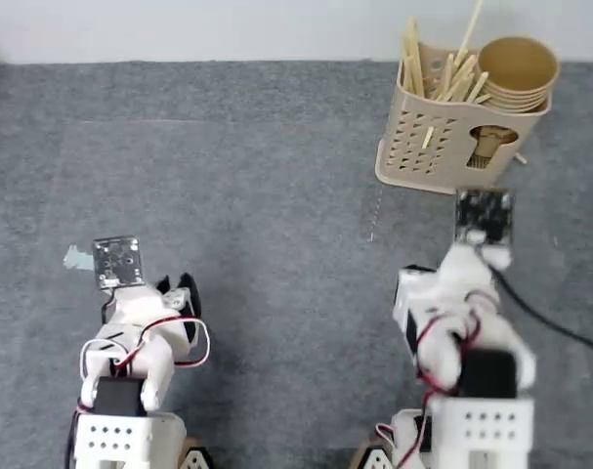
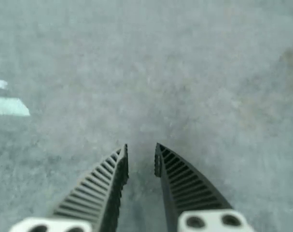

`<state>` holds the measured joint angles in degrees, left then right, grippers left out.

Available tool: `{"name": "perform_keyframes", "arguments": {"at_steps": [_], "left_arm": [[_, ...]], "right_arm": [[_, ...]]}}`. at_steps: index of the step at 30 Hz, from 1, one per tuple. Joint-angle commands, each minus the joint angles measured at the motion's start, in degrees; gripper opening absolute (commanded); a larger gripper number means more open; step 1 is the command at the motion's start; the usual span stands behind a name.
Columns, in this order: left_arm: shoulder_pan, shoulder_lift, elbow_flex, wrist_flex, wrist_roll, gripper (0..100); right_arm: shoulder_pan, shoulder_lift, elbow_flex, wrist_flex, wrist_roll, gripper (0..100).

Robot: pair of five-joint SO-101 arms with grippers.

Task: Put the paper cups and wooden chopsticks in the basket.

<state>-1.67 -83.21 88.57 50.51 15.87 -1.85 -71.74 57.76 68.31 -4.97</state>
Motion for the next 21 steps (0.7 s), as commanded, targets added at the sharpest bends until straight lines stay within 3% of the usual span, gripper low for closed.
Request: {"name": "perform_keyframes", "arguments": {"at_steps": [1,10,21], "left_arm": [[0.26,0.35,2.15,-3.08,-0.53,9],[0.26,0.44,8.31,-12.75,-0.62,9],[0.26,0.44,8.31,-12.66,-0.53,9]], "right_arm": [[0.75,-10.59,11.78,-6.90,-0.62,0.9],[0.84,-32.31,32.79,-10.77,-0.44,0.8],[7.96,-31.87,38.68,-11.65,-0.44,0.8]]}}
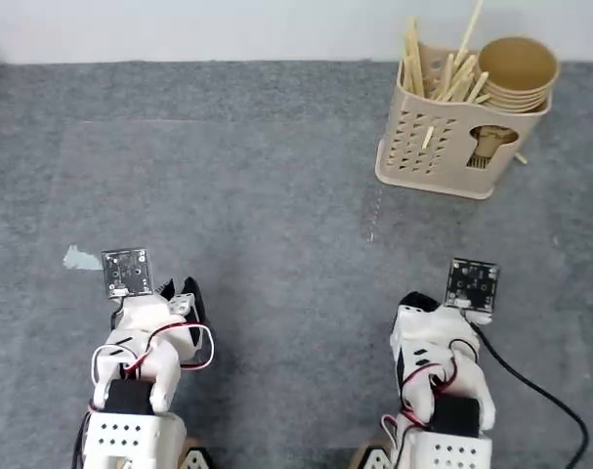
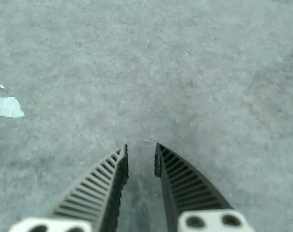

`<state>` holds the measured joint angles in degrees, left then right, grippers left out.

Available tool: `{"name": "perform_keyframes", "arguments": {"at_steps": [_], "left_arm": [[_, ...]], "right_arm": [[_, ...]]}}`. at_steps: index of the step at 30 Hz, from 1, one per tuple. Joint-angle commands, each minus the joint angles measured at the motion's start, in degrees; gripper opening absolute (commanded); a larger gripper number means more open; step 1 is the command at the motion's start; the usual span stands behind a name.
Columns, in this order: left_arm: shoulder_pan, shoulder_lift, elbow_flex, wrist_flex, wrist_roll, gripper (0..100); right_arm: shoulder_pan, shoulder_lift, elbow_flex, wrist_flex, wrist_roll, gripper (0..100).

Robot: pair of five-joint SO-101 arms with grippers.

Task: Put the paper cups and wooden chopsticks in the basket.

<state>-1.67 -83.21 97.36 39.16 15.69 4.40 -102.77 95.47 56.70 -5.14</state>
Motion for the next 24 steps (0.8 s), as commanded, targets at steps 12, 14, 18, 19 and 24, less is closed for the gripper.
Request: {"name": "perform_keyframes", "arguments": {"at_steps": [12,14,18,19,24], "left_arm": [[-0.09,-6.07,-0.57,2.55,0.35,2],[-0.18,-9.76,-0.57,5.19,1.58,2],[0.26,-18.02,-0.66,13.71,1.93,2],[0.26,-20.04,-0.75,15.82,1.93,2],[0.26,-20.22,-0.84,18.46,1.93,2]], "right_arm": [[1.36,-0.84,0.97,3.30,-0.62,0.9],[1.36,-0.84,0.97,3.21,-0.62,0.9],[1.36,-0.84,0.97,3.21,-0.62,0.9],[1.36,-0.84,0.97,3.21,-0.62,0.9],[1.36,-0.75,0.97,3.65,-0.26,0.9]]}}
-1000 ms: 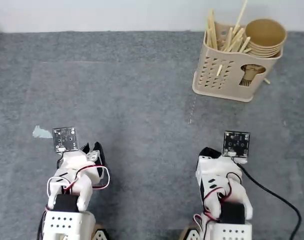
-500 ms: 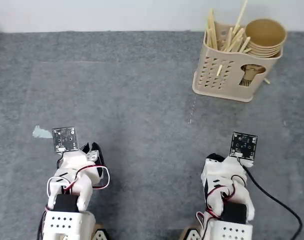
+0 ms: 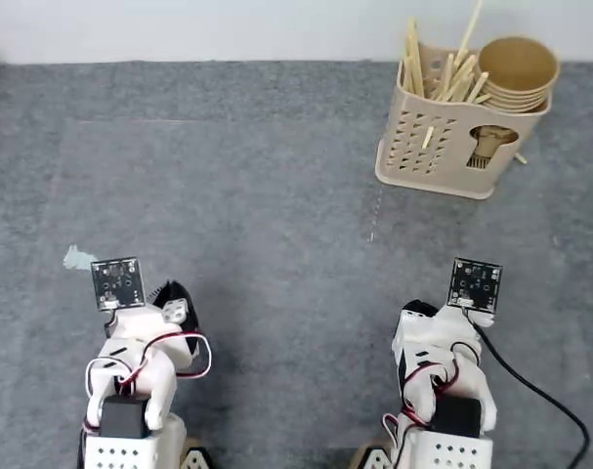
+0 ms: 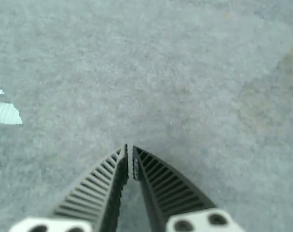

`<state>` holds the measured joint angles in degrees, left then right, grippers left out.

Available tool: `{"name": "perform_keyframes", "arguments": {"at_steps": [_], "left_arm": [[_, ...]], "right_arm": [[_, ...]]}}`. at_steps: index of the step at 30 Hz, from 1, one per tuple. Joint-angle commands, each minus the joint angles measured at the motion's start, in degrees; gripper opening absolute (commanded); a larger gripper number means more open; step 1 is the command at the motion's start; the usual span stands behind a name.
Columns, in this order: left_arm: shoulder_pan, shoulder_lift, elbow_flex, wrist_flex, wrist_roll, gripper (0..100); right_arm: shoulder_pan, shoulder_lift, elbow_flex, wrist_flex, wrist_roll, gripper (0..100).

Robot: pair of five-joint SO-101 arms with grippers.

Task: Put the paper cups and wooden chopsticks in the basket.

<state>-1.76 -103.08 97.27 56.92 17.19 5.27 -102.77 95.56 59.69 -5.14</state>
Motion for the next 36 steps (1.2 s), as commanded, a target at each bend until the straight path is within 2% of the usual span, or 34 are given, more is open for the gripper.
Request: {"name": "perform_keyframes", "arguments": {"at_steps": [1,3,7,12,36], "left_arm": [[0.35,-0.09,-0.75,0.79,0.44,2],[0.35,0.18,-0.75,1.32,0.53,2],[-0.09,-0.09,-0.75,9.49,0.53,2],[-0.09,-0.09,-0.75,14.59,0.44,2],[-0.09,-0.18,-0.75,14.59,0.44,2]], "right_arm": [[0.48,-0.66,0.88,0.84,-0.18,0.9],[0.48,-0.66,0.88,3.12,-0.18,0.9],[0.48,-0.66,0.88,9.45,-0.18,0.9],[0.48,-1.01,0.88,13.23,-0.18,0.9],[0.66,-1.10,0.88,15.25,-0.35,0.9]]}}
